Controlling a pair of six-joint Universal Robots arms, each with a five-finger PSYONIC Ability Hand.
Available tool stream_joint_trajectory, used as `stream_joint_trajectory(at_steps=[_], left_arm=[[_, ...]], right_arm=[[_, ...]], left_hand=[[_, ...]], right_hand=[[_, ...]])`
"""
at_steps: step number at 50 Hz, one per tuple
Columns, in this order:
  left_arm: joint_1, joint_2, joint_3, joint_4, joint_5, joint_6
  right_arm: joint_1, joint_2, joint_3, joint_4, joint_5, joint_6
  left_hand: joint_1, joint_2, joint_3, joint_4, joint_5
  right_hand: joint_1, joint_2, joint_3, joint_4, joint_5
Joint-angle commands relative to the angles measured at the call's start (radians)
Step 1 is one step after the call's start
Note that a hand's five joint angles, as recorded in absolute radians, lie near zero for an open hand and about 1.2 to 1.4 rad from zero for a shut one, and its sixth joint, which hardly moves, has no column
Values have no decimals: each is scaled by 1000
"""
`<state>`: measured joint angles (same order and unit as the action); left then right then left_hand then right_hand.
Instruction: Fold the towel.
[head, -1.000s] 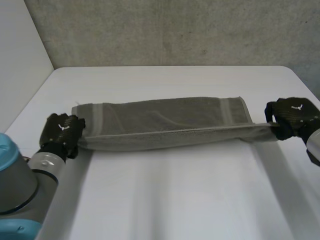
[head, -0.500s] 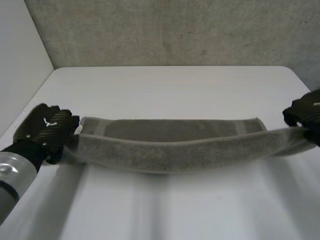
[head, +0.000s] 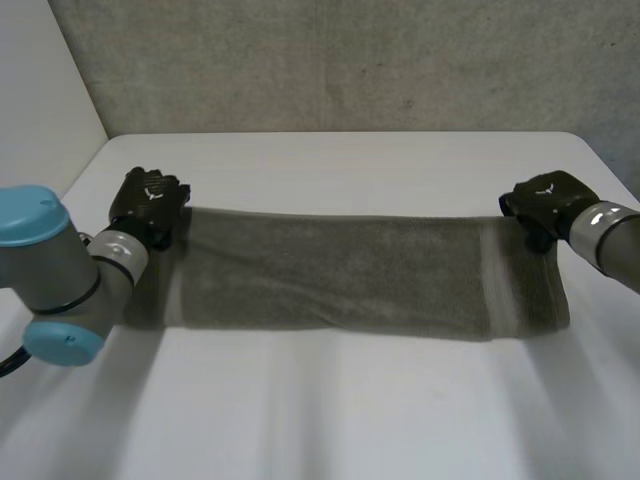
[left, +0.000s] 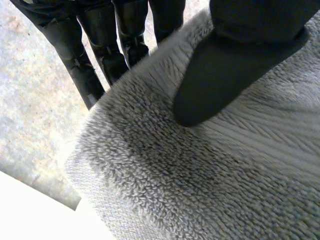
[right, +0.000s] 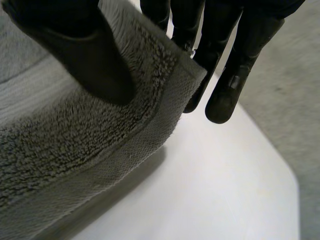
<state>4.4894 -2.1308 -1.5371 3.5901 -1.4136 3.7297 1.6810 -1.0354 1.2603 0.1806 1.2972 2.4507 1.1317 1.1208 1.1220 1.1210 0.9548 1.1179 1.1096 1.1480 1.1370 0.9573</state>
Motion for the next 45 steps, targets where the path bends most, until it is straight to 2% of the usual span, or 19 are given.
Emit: stream_joint_trajectory(at_steps=[1, 9, 15, 24, 31, 35, 45], left_arm=[[-21, -86, 54, 32, 2, -4], [-27, -72, 2, 65, -2, -5], [-22, 34, -105, 67, -8, -7], [-22, 213, -314, 79, -5, -39], [-19, 235, -351, 108, -7, -151], [-12, 236, -350, 108, -5, -212], [-9, 236, -356, 108, -7, -223]], right_arm=[[54, 51, -5, -136, 141, 1], [60, -4, 24, -148, 162, 22], [48, -97, 111, -144, 140, 57], [45, -224, 349, -128, 113, 45], [-12, -222, 484, -145, 90, 27], [-33, -180, 527, -216, 42, 25], [-60, -92, 522, -340, 40, 24]], left_hand=[[-917, -906, -908, -906, -915], [-951, -940, -941, -940, -948], [-948, -937, -938, -937, -945], [-939, -928, -929, -928, -936], [-924, -913, -914, -913, -922], [-915, -904, -906, -905, -913], [-915, -904, -906, -905, -913]], right_hand=[[-943, -935, -973, -962, -957], [-943, -935, -973, -962, -957], [-943, -935, -973, -962, -957], [-939, -931, -969, -958, -953], [-807, -799, -837, -826, -821], [-713, -705, -743, -732, -727], [-399, -390, -429, -418, -413]])
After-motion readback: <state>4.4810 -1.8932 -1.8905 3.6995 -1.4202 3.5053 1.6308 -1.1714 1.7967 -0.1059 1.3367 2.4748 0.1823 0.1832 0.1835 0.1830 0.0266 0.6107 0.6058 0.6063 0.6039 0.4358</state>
